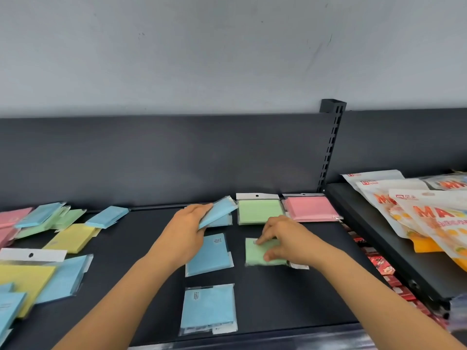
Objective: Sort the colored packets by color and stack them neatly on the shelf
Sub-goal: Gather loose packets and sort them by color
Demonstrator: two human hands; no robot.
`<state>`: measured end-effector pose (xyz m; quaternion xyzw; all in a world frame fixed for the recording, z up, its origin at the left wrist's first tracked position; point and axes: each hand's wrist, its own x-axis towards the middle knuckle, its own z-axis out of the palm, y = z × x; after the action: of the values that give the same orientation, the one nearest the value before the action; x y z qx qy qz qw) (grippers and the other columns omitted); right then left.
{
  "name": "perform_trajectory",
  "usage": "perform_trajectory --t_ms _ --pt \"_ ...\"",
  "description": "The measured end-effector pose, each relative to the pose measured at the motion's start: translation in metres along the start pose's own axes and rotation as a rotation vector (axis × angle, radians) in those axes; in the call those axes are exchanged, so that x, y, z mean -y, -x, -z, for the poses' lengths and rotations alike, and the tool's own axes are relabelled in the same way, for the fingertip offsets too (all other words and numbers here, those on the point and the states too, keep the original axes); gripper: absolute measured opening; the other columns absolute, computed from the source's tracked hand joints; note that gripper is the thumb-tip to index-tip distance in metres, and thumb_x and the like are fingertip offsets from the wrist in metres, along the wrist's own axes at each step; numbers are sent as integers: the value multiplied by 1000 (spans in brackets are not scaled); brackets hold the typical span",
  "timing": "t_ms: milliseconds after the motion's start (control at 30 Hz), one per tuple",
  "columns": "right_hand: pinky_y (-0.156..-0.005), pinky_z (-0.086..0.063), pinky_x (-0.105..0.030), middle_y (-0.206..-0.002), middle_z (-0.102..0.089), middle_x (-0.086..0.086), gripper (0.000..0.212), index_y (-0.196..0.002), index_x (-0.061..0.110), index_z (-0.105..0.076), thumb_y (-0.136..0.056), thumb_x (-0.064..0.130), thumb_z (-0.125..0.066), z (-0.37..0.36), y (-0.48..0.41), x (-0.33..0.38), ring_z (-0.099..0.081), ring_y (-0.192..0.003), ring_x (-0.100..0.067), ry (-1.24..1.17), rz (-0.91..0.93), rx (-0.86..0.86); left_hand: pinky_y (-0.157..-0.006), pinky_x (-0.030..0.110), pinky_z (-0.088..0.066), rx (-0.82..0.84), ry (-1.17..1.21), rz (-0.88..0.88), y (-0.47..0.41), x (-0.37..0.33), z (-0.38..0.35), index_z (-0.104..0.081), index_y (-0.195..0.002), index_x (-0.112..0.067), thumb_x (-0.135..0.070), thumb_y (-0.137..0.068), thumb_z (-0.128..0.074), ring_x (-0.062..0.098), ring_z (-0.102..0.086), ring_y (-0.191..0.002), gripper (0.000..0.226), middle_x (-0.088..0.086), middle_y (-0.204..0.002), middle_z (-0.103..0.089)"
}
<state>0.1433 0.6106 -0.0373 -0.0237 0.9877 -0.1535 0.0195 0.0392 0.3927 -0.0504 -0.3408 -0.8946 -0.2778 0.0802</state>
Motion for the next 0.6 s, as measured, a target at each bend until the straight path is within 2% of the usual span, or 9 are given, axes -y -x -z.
perform_trajectory --t_ms 133,233,333,400,467,500,533,600 --pt "-101 -35 -26 -128 -53 7 37 -122 22 -62 -86 17 -65 -11 -15 -4 -44 -120 -14 40 -1 -22 -107 31 -35 39 -19 -6 2 3 -2 -38 -141 -19 -7 -92 -48 17 -41 -124 51 -4 -140 -43" --pt "-99 -38 -26 -130 -51 6 40 -125 20 -59 -88 7 -59 -18 -18 -8 -44 -122 -14 93 3 -40 -109 28 -31 43 -60 -40 4 1 -2 -34 -143 -20 -6 -93 -44 17 -36 -128 53 -5 -144 -38" --pt "-99 -40 -27 -128 -53 3 37 -125 19 -59 -90 9 -55 -18 -18 -7 -48 -120 -16 81 -11 -87 -113 30 -25 12 -177 -92 5 1 -1 -29 -145 -20 -1 -89 -42 19 -30 -133 60 -5 -147 -32" --pt "-100 -39 -25 -125 -57 2 32 -125 18 -59 -94 16 -52 -12 -17 2 -53 -116 -15 -137 -60 -185 -112 40 -29 -49 -314 -184 5 1 2 -37 -141 -18 6 -77 -51 25 -38 -131 70 2 -144 -39" --pt "-95 -46 -26 -120 -63 0 27 -120 18 -61 -97 25 -48 -1 -16 17 -61 -104 -14 -532 -137 -284 -102 50 -40 -88 -442 -264 3 5 4 -45 -134 -15 11 -59 -60 31 -50 -123 80 9 -136 -50" --pt "-89 -51 -27 -113 -66 -2 24 -115 20 -61 -97 28 -47 5 -16 26 -65 -95 -15 -769 -173 -279 -99 51 -43 -104 -477 -301 2 7 5 -45 -132 -14 12 -55 -62 32 -51 -122 83 10 -135 -51" --pt "-82 -55 -28 -105 -68 -2 19 -109 22 -60 -97 29 -48 9 -16 35 -67 -84 -15 -975 -200 -238 -99 51 -43 -115 -483 -339 1 7 6 -44 -133 -14 13 -55 -61 32 -48 -124 84 11 -136 -50" --pt "-67 -57 -25 -92 -69 -3 16 -108 22 -61 -94 19 -55 14 -20 48 -66 -71 -12 -1148 -194 -190 -104 48 -39 -167 -423 -417 0 6 10 -41 -137 -15 15 -59 -57 32 -36 -132 84 11 -143 -41"
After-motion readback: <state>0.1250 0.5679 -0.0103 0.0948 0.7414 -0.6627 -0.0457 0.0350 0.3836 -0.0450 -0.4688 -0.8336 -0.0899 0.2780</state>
